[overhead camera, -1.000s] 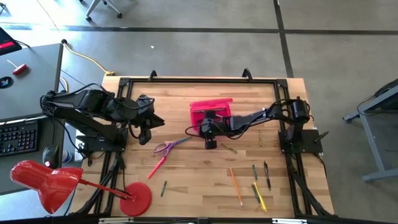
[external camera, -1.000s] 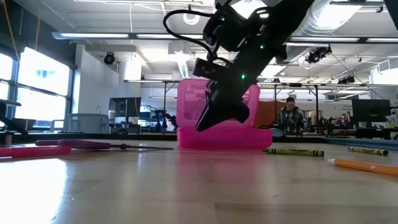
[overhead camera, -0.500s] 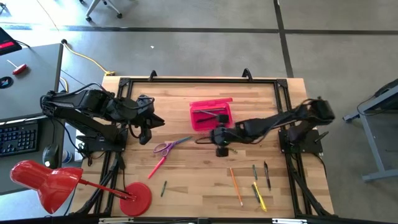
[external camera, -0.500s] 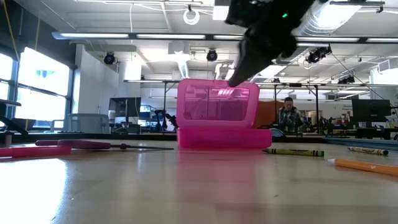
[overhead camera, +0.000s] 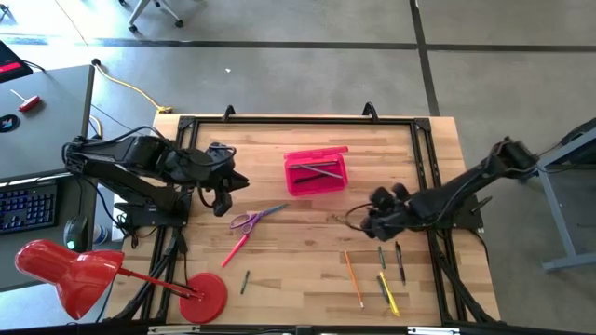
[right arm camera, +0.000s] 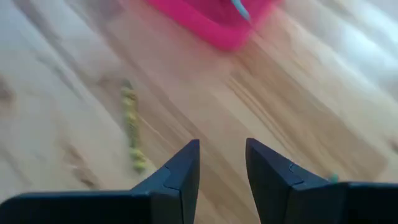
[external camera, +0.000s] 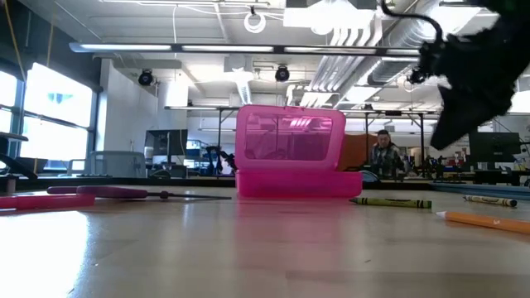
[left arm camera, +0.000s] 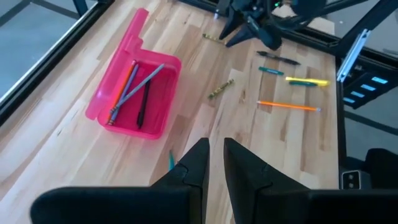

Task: Pick & place school supplies into a supply box
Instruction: Put the right light green crayon into the pink supply box

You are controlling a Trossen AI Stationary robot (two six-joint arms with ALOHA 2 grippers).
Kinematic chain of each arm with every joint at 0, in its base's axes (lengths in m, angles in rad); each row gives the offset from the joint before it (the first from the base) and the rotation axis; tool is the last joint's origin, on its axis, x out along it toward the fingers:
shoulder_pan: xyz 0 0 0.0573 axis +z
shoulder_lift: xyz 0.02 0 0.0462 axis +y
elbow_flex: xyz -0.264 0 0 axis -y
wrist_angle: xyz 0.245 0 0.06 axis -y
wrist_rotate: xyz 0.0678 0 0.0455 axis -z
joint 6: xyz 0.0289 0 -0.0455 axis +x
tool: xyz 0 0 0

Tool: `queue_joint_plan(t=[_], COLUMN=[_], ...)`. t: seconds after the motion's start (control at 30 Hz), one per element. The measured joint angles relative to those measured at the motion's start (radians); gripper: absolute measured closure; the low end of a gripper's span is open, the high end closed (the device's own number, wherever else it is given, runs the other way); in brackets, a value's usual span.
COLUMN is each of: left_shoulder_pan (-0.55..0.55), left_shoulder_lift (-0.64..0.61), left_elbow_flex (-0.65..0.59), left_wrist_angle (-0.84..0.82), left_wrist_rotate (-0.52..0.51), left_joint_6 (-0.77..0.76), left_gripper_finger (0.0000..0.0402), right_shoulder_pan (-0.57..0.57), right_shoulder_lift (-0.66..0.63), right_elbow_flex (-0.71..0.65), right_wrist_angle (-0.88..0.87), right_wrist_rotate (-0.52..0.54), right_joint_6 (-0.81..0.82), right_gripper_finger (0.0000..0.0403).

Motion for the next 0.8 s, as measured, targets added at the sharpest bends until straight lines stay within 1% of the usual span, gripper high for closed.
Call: queue_joint_plan(t=[0.07,0.17,0.27,0.33,0.47,0.67,0.8], left_shoulder_pan=[0.000,0.000,0.000,0.000,0.000,0.000,0.000], left_shoulder_lift=[0.005,0.016,0.021,0.025,0.029,0.028,0.028], left_elbow_flex=[0.000,0.000,-0.001,0.000,-0.001,-0.001,-0.001], left_wrist_angle=[-0.001,0.000,-0.002,0.001,0.001,0.002,0.002], left_wrist_rotate=[0.000,0.000,0.000,0.000,0.000,-0.003,-0.003], left_joint_6=[0.001,0.001,0.001,0.001,0.001,0.002,0.003], left_gripper_finger=[0.0321,0.0321,0.0321,0.0321,0.0321,0.0321,0.0321], right_shoulder_pan=[0.012,0.004,-0.013,-0.021,-0.044,-0.090,-0.103], right_shoulder_lift=[-0.023,-0.034,-0.033,-0.033,-0.033,-0.033,-0.027], right_elbow_flex=[-0.058,-0.123,-0.168,-0.187,-0.202,-0.201,-0.213], right_wrist_angle=[-0.005,-0.018,-0.070,-0.097,-0.100,-0.091,-0.069], right_wrist_rotate=[-0.011,-0.074,-0.149,-0.167,-0.125,-0.110,-0.076], right_joint_6=[0.077,0.163,0.244,0.283,0.312,0.313,0.311], right_gripper_finger=[0.0295,0.0295,0.0295,0.0295,0.0295,0.0295,0.0295])
